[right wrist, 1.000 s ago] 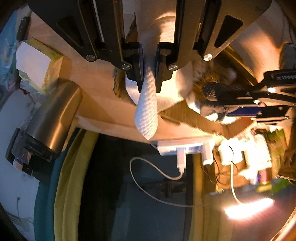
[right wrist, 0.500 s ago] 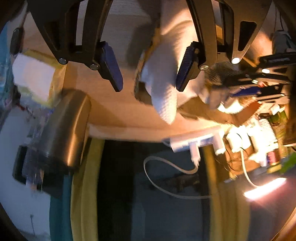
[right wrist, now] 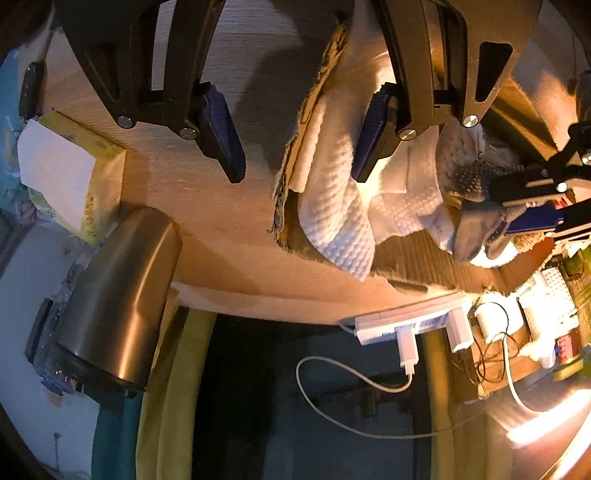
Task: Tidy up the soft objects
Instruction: 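Release the white towel into the box with right gripper while left releases the gray glove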
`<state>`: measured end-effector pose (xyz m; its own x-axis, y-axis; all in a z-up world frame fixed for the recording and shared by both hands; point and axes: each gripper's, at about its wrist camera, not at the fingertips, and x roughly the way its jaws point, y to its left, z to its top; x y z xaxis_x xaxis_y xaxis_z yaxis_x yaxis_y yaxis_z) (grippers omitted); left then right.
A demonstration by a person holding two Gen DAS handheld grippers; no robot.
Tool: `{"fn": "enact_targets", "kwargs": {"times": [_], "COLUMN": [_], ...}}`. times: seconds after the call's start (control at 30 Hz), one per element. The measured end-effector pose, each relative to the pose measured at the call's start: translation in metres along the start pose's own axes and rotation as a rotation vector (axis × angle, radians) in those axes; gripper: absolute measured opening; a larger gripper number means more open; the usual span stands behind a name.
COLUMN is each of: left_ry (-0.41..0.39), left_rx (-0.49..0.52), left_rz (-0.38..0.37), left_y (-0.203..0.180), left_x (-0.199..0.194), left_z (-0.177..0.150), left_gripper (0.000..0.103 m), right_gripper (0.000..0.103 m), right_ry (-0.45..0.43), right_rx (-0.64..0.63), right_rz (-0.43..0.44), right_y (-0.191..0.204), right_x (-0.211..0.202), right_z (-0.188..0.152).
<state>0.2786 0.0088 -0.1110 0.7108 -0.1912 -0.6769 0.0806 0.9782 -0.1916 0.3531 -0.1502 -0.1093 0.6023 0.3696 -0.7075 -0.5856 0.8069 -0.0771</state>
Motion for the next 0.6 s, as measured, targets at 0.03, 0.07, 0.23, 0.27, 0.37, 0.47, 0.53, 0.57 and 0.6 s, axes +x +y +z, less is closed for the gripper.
{"fn": "enact_targets", "kwargs": {"times": [0.03,0.07,0.23,0.27,0.37,0.47,0.53,0.57,0.6], "left_ry": [-0.001,-0.003,-0.029,-0.034,-0.047,-0.060,-0.071,-0.078,-0.086], "left_rx": [0.001,0.001,0.008,0.009,0.011,0.019,0.023,0.023,0.023], "left_rz": [0.002,0.001,-0.002,0.000,0.003,0.002,-0.004,-0.007,-0.010], "left_y": [0.000,0.000,-0.002,-0.002,-0.004,-0.007,-0.011,-0.012,-0.013], "left_x": [-0.001,-0.002,-0.011,-0.013,-0.020,-0.027,-0.033,-0.036,-0.039], "left_z": [0.000,0.000,0.001,0.001,0.000,-0.002,-0.004,-0.004,-0.005], "left_gripper": [0.056,0.056,0.056,0.056,0.057,0.069,0.069,0.070,0.070], "right_gripper": [0.063,0.063,0.063,0.063,0.063,0.063,0.063,0.063,0.063], "right_ry": [-0.012,-0.026,-0.082,-0.089,-0.105,-0.111,-0.117,-0.121,-0.124], "right_rx": [0.003,0.008,0.040,0.044,0.049,0.043,0.037,0.034,0.031], "right_rz": [0.003,0.005,0.010,0.011,0.011,0.013,0.014,0.013,0.012], "right_y": [0.000,-0.001,-0.005,-0.006,-0.004,0.002,0.008,0.010,0.012], "right_x": [-0.003,-0.007,-0.027,-0.031,-0.042,-0.052,-0.057,-0.061,-0.065], "right_z": [0.000,0.001,0.002,0.001,0.000,-0.004,-0.005,-0.006,-0.007]}}
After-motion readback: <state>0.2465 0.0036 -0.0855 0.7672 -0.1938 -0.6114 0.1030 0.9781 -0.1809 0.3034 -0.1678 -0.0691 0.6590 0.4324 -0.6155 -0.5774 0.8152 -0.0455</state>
